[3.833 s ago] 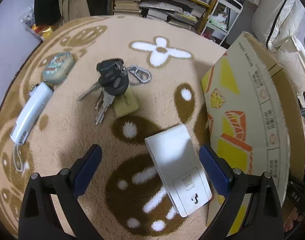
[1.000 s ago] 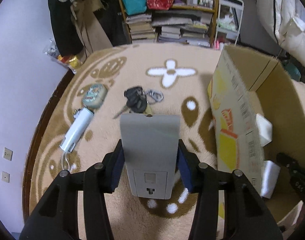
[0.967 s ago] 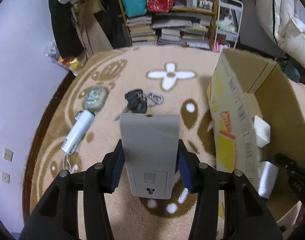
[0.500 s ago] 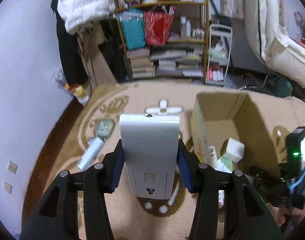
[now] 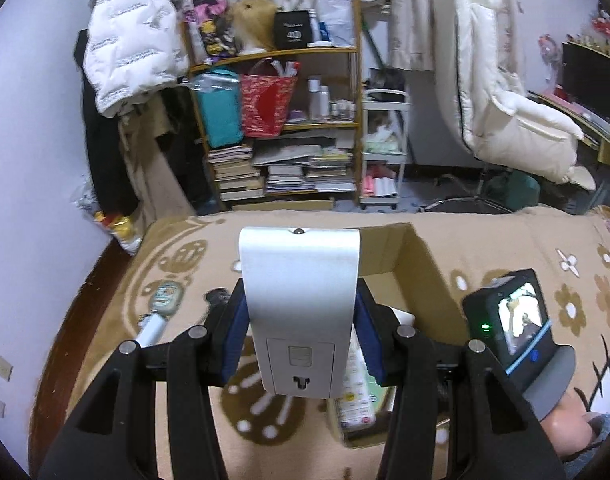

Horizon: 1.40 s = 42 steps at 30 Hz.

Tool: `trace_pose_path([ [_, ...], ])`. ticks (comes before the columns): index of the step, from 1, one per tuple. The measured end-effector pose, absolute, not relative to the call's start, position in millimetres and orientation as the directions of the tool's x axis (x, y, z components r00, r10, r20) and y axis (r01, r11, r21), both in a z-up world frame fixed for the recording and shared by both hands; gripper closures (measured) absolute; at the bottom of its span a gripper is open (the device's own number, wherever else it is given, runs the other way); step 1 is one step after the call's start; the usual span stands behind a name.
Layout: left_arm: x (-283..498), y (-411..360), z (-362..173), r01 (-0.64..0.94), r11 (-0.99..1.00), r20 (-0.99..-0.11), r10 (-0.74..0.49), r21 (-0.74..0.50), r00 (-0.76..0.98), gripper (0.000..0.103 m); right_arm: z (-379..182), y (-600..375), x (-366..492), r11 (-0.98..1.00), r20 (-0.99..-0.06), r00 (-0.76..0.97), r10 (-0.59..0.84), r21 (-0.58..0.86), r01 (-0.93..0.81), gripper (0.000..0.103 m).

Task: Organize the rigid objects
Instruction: 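Lift the router box with the left tool and carry it over the box, then lower the router box into the box and open the left tool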

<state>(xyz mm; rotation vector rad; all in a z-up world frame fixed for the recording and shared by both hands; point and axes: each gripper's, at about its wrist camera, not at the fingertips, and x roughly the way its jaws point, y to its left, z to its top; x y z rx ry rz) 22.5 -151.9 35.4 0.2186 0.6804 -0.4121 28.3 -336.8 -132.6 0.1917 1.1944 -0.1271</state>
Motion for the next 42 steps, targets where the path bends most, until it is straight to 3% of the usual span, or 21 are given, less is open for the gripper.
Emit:
trace_pose_path([
  [21, 52.5, -197.0, -34.1, 0.501, 0.865, -0.738, -0.355, -0.027, 0.573, 0.055, -133.1, -336.2, 28.2, 0.977, -0.931, 0.364, 0.002, 0.08, 0.199, 0.092],
  [42, 55.1, -207.7, -65.7, 0.505, 0.862, -0.805, -0.272, 0.039, 0.527, 0.055, -132.7, -332.9, 28.3, 0.977, -0.931, 0.365, 0.001, 0.08, 0.2, 0.091],
])
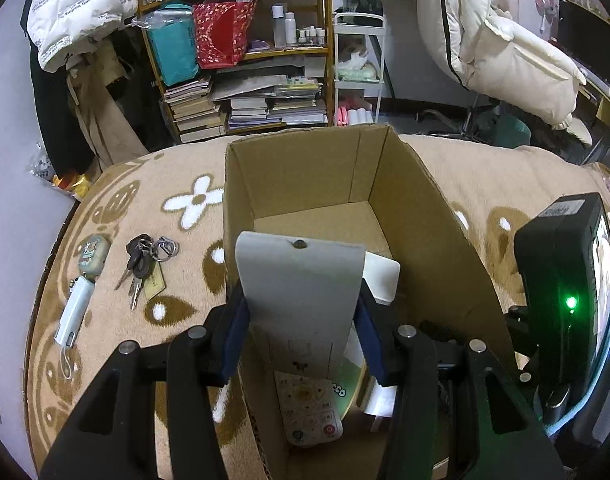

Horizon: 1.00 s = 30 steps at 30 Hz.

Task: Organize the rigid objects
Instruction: 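Lower the router box into the box and open the left tool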

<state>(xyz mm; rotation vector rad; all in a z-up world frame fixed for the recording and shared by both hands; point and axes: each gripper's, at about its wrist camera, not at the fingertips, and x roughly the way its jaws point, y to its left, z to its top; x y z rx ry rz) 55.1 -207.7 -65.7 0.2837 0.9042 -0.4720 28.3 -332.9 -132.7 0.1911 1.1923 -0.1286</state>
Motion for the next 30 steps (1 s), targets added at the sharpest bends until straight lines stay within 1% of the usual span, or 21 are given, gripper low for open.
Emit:
trace_pose_path([
  [9, 52.5, -203.7, -56.5, 0.514, 0.857, -0.806, -0.285, 0.029, 0.519, 0.054, -132.6, -331.6, 28.7, 0.977, -0.93, 0.368, -0.001, 0.079, 0.201, 0.091],
  [11, 51.8, -200.8, -49.1, 0.509, 0.86, -0.796, -0.286, 0.033, 0.534, 0.052, -132.6, -331.6, 28.7, 0.976, -0.93, 0.368, -0.001, 0.078, 0.201, 0.091],
  [14, 53.1, -195.1, -35.3, 0.509, 0.859, -0.781, -0.287, 0.046, 0.555, 0.046, -132.8, -331.0, 29.0, 0.977, -0.93, 0.367, -0.004, 0.075, 0.201, 0.091],
  [15, 54.4, -191.8, -29.0, 0.51, 0.859, -0.776, -0.292, 0.044, 0.559, 0.042, -132.9, -330.6, 29.0, 0.977, -0.93, 0.366, -0.004, 0.075, 0.2, 0.091],
  [16, 56.1, -189.7, -24.6, 0.51, 0.859, -0.772, -0.294, 0.045, 0.563, 0.034, -132.8, -330.8, 29.1, 0.977, -0.931, 0.366, -0.004, 0.075, 0.201, 0.091],
  [17, 57.8, -187.4, -20.6, 0.508, 0.86, -0.768, -0.295, 0.045, 0.568, 0.03, -132.7, -330.9, 29.2, 0.977, -0.93, 0.366, -0.003, 0.076, 0.201, 0.091],
  [19, 61.6, -181.1, -11.2, 0.498, 0.865, -0.757, -0.29, 0.053, 0.585, 0.014, -132.7, -330.5, 29.7, 0.977, -0.931, 0.366, -0.004, 0.075, 0.201, 0.091],
  [21, 65.3, -176.0, -4.4, 0.495, 0.866, -0.749, -0.288, 0.062, 0.596, 0.007, -132.0, -329.9, 30.1, 0.977, -0.931, 0.365, -0.006, 0.072, 0.199, 0.091],
  [26, 73.4, -160.0, 10.4, 0.508, 0.854, -0.728, -0.277, 0.114, 0.627, 0.002, -132.3, -330.2, 29.3, 0.978, -0.931, 0.365, -0.008, 0.069, 0.197, 0.092],
  [30, 83.8, -142.8, 15.6, 0.511, 0.834, -0.716, -0.227, 0.206, 0.66, 0.002, -131.8, -329.2, 29.4, 0.979, -0.931, 0.365, -0.016, 0.059, 0.194, 0.091],
])
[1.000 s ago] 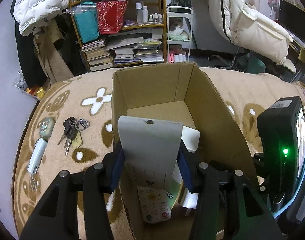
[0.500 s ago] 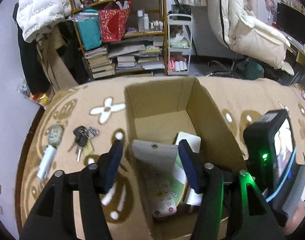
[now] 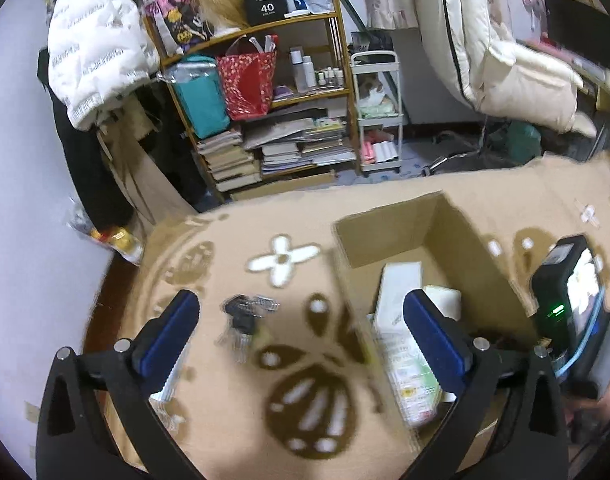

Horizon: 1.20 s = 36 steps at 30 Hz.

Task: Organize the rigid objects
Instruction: 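Lower the router box into the box and open the left tool, then move the left tool back over the light-blue power bank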

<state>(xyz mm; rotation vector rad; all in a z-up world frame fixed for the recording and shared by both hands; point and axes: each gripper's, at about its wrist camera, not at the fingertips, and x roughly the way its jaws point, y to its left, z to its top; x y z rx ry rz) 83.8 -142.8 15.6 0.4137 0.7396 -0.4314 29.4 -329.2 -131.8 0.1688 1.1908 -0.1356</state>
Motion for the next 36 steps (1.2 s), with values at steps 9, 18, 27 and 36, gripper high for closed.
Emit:
trace_pose_path([
  [9, 125.5, -84.6, 3.9, 0.502, 0.845, -0.753, -0.205, 0.186, 0.625, 0.002, -131.6, -324.3, 29.3, 0.98, -0.931, 0.363, -0.034, 0.04, 0.196, 0.091],
  [18, 165.8, -28.9, -37.2, 0.448, 0.877, -0.798, -0.139, 0.176, 0.586, 0.002, -131.9, -321.1, 29.5, 0.978, -0.932, 0.359, -0.047, 0.03, 0.205, 0.091],
  [27, 201.5, 2.4, -74.7, 0.413, 0.906, -0.843, -0.145, 0.098, 0.518, 0.003, -132.5, -323.6, 28.7, 0.976, -0.932, 0.361, -0.038, 0.042, 0.212, 0.091],
  [36, 217.1, 7.5, -110.7, 0.42, 0.9, -0.874, -0.113, 0.111, 0.472, 0.003, -134.7, -325.9, 27.0, 0.974, -0.931, 0.363, -0.036, 0.048, 0.221, 0.091],
])
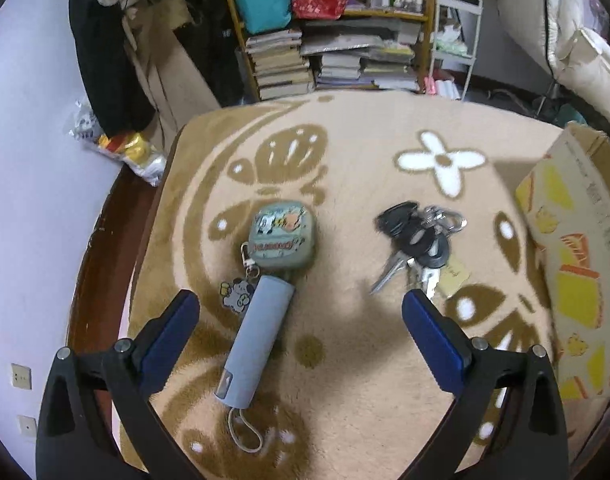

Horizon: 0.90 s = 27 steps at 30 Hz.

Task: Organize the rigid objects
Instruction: 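Move the left tool back over the light-blue power bank, then grasp the light-blue cylindrical power bank with the left tool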

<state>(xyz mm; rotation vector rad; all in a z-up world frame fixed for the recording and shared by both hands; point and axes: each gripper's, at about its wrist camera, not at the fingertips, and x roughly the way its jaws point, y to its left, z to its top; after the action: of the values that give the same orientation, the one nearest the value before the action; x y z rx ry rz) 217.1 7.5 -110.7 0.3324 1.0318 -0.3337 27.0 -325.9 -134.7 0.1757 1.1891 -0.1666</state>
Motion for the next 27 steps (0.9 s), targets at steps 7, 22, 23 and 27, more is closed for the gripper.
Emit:
trace_pose_path([
  [7, 232.6, 23.8, -135.2, 0.371, 0.924, -0.899, -0.082, 0.094, 0.431, 0.003, -135.6, -326.4, 26.9, 0.974, -0.93, 0.366, -0.032, 0.053, 0.219, 0.091],
  [22, 251.9, 59.2, -183.9, 0.23, 0.972, -0.939, -0.038, 0.044, 0.342, 0.008, -136.3, -327.0, 27.4, 0.974, -0.93, 0.366, -0.027, 0.058, 0.22, 0.091],
  [23, 252.4, 61.7, -186.2, 0.223, 0.974, -0.939, -0.05, 0.029, 0.34, 0.008, -136.4, -326.9, 27.5, 0.974, -0.93, 0.366, -0.027, 0.058, 0.22, 0.091],
  [27, 254.1, 62.9, -188.0, 0.215, 0.976, -0.935, -0.066, 0.011, 0.348, 0.009, -136.5, -326.8, 27.6, 0.974, -0.93, 0.366, -0.026, 0.059, 0.22, 0.091],
])
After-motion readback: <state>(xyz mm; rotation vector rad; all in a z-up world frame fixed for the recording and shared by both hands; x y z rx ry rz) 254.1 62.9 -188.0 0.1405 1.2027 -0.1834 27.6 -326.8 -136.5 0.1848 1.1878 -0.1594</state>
